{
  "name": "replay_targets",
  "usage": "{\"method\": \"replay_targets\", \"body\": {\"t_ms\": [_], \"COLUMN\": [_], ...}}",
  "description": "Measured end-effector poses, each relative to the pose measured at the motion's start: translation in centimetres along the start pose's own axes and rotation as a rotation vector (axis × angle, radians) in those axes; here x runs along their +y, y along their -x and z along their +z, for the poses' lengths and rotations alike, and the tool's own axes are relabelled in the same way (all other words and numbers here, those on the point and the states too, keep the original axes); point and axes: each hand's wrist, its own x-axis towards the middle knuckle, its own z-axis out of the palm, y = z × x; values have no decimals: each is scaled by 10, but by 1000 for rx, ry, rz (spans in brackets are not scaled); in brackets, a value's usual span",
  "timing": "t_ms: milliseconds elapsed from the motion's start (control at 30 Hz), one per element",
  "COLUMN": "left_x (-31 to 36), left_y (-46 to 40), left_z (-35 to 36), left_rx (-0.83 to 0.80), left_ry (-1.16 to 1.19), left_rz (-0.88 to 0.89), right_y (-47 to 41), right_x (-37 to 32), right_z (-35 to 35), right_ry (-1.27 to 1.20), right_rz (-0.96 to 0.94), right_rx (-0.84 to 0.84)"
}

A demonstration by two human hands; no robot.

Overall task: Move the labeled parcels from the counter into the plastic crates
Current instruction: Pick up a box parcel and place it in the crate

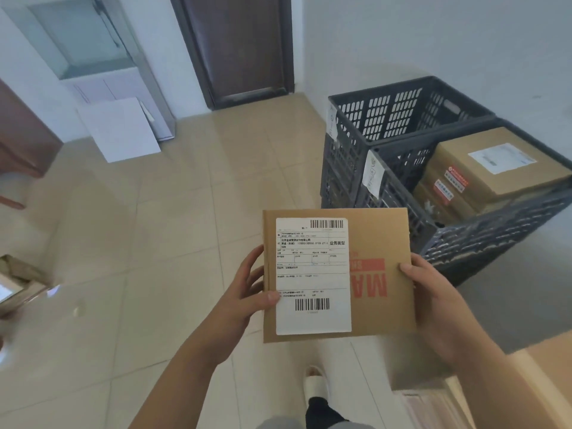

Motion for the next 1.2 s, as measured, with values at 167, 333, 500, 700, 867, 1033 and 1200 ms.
{"method": "replay_targets", "body": {"t_ms": [167,333,500,700,867,1033,1200], "left_x": [24,30,43,85,136,178,219], "left_y": [-74,-132,-217,-343,-439,-535,-617], "left_z": [-24,-52,-84,-128,-175,-186,-144], "left_rx": [37,45,-52,-179,-287,-381,-408], "left_ry": [-16,20,6,-69,-150,-237,-403], "left_rz": [40,9,-22,42,97,193,404], "right_y": [-85,-144,-204,-288,-355,-406,-431], "right_x": [-33,-49,-62,-97,-130,-152,-180], "right_z": [8,24,28,55,93,114,103], "right_ry": [46,48,40,48,47,22,-153], "right_rz": [19,14,21,-21,-57,-95,-88], "right_rx": [-23,-45,61,213,319,493,735]}}
